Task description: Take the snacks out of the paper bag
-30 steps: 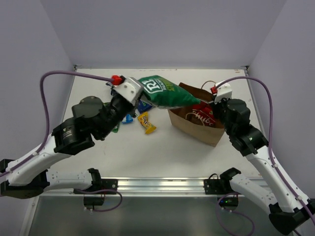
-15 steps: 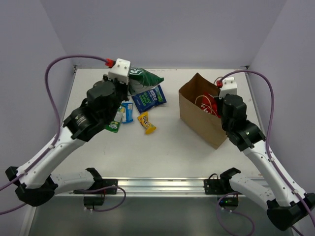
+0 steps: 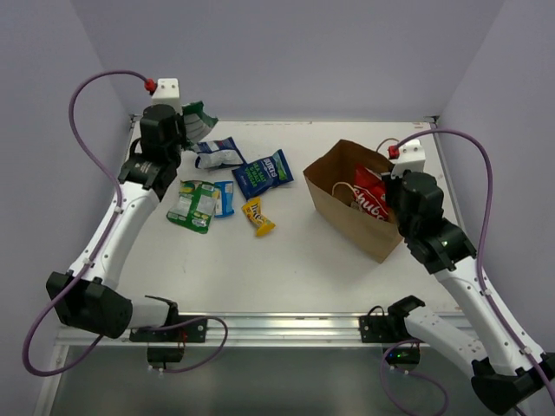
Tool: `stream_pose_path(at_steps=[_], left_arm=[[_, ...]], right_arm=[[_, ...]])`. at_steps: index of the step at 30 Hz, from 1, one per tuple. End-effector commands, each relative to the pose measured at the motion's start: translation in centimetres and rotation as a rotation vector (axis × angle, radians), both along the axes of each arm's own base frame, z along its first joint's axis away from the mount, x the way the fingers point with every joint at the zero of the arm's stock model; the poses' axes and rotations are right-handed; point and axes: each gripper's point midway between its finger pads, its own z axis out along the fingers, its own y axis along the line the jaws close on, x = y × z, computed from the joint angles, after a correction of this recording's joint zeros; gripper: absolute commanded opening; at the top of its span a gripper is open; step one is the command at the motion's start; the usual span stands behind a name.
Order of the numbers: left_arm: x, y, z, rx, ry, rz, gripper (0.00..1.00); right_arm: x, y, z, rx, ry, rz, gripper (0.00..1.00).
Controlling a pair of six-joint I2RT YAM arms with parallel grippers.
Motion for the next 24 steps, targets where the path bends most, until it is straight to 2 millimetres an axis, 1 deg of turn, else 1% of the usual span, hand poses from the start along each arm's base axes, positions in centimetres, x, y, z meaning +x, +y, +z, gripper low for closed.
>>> stream_pose_path(at_steps=[1, 2, 3, 4, 5, 6, 8, 9, 10, 11, 13, 14, 15, 16, 18, 20, 21, 22, 23, 24], left_arm=[[2.9, 3.8, 5.5, 0.114, -0.197, 0.129, 0.0], [4.1, 5.0, 3.8, 0.186, -0.147, 0.172, 0.0], [4.6, 5.7, 3.0, 0.225, -0.126, 0.194, 0.0], [5.2, 6.7, 1.7, 0.257, -0.093, 0.217, 0.0], [6.2, 7.2, -0.7, 0.3, -0.027, 0.224, 0.0], [6.6, 7.7, -2.0, 0.315, -0.018, 0.244, 0.0], [7.5, 9.1, -5.1, 0.372, 0.03, 0.294, 0.06], [7.2, 9.6, -7.4, 0.39, 0.071, 0.307, 0.07], [7.2, 10.5, -8.8, 0.398, 0.096, 0.335, 0.08], [7.2, 11.4, -10.9, 0.383, 0.124, 0.392, 0.08], [6.8, 13.1, -13.7, 0.353, 0.192, 0.445, 0.11], [6.6, 13.5, -15.6, 0.335, 0.23, 0.469, 0.12], [6.3, 13.7, -16.7, 0.334, 0.25, 0.47, 0.16], [6.1, 13.6, -17.4, 0.337, 0.266, 0.465, 0.33], [5.5, 13.8, -18.5, 0.327, 0.283, 0.482, 0.35], [5.2, 14.3, -18.9, 0.318, 0.288, 0.505, 0.37], [5.3, 14.5, -19.1, 0.314, 0.294, 0.503, 0.41], [5.3, 14.8, -19.4, 0.306, 0.304, 0.504, 0.55], [5.1, 14.7, -20.0, 0.296, 0.332, 0.501, 0.63], [5.5, 14.4, -19.4, 0.283, 0.322, 0.499, 0.8]], right_arm=[[0.0, 0.7, 2.0, 0.061, -0.06, 0.031, 0.0], [-0.1, 0.8, 2.0, 0.062, -0.059, 0.037, 0.0], [-0.1, 0.9, 1.9, 0.063, -0.057, 0.043, 0.0], [-0.1, 1.1, 1.9, 0.068, -0.055, 0.055, 0.0], [-0.1, 1.2, 2.0, 0.07, -0.059, 0.061, 0.0], [-0.1, 1.3, 2.0, 0.071, -0.06, 0.069, 0.0], [-0.2, 1.6, 2.0, 0.073, -0.065, 0.091, 0.0], [-0.3, 1.7, 2.1, 0.074, -0.067, 0.098, 0.0], [-0.3, 1.8, 2.1, 0.073, -0.068, 0.106, 0.0], [-0.4, 2.0, 2.0, 0.074, -0.068, 0.121, 0.0], [-0.6, 2.1, 2.3, 0.079, -0.08, 0.133, 0.0], [-0.6, 2.1, 2.3, 0.078, -0.079, 0.136, 0.0], [-0.7, 2.2, 2.3, 0.079, -0.083, 0.143, 0.0], [-0.8, 2.2, 2.5, 0.08, -0.088, 0.143, 0.0], [-0.8, 2.4, 2.4, 0.08, -0.086, 0.154, 0.0], [-0.7, 2.4, 2.3, 0.079, -0.082, 0.155, 0.0], [-0.6, 2.5, 2.3, 0.081, -0.081, 0.158, 0.0], [-0.6, 2.6, 2.3, 0.081, -0.081, 0.159, 0.0], [-0.6, 2.6, 2.3, 0.08, -0.079, 0.163, 0.0], [-0.6, 2.7, 2.3, 0.082, -0.082, 0.166, 0.0]])
